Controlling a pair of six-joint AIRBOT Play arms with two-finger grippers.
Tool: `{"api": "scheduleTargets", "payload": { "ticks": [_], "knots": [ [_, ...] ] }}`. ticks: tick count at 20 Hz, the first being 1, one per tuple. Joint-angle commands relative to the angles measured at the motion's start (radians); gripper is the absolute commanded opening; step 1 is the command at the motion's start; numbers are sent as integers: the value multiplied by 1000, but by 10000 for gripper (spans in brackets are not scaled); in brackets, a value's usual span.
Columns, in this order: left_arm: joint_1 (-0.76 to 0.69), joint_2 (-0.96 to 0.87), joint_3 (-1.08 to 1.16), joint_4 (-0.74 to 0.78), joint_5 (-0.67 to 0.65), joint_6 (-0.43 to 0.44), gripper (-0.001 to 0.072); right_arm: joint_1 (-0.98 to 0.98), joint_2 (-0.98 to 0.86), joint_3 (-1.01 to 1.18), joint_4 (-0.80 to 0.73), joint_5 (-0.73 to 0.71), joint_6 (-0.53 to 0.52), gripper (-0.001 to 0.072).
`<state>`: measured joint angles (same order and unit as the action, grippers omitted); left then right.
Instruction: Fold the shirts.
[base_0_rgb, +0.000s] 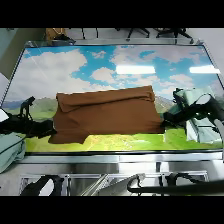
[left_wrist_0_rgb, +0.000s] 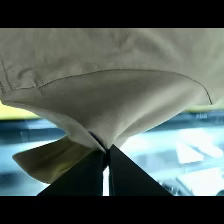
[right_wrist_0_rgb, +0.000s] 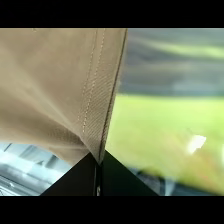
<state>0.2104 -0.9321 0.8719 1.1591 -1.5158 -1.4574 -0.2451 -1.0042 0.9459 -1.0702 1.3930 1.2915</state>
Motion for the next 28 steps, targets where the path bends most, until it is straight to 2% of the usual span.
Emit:
{"api": "scheduleTargets", "payload": {
  "ticks": [1, 3, 5, 9, 13, 15, 19, 21, 23, 24, 25, 26, 27, 28],
  "knots": [
    [-69, 74, -72, 1, 34, -2, 16, -26, 106, -40, -60, 40, 57, 19],
    [-107, 57, -69, -2, 104, -2, 16, -27, 117, -47, -30, 0, 37, 19],
    [-137, -14, 8, -1, 134, -2, 16, -27, 109, -42, 75, -117, -60, 18],
    [-167, -238, 301, -2, 200, -2, 16, -27, 30, 8, 382, -359, -294, 18],
    [-176, -496, 613, -7, 218, -2, 15, -27, -169, 130, 604, -457, -469, 19],
    [-177, -618, 714, -6, 239, -3, 15, -27, -282, 214, 645, -481, -511, 19],
    [-177, -825, 829, 36, 252, -17, 16, -26, -464, 340, 645, -488, -523, 19],
    [-177, -911, 868, 36, 270, -17, 16, -26, -510, 353, 645, -488, -547, 20],
    [-177, -983, 918, 35, 215, -17, 20, -27, -521, 354, 644, -481, -592, 28],
    [-177, -1008, 942, 34, 170, -17, 20, -28, -513, 358, 644, -472, -606, 70],
    [-177, -1025, 967, 34, 117, -17, 21, -31, -499, 369, 639, -465, -618, 213],
    [-178, -1035, 989, 34, 72, -17, 22, -35, -479, 381, 613, -465, -620, 303],
    [-184, -1038, 1007, 35, 35, -17, 51, -41, -463, 394, 575, -465, -619, 306],
    [-184, -1037, 1022, 35, 9, -17, 422, -42, -454, 407, 522, -465, -611, 337]
  ]
}}
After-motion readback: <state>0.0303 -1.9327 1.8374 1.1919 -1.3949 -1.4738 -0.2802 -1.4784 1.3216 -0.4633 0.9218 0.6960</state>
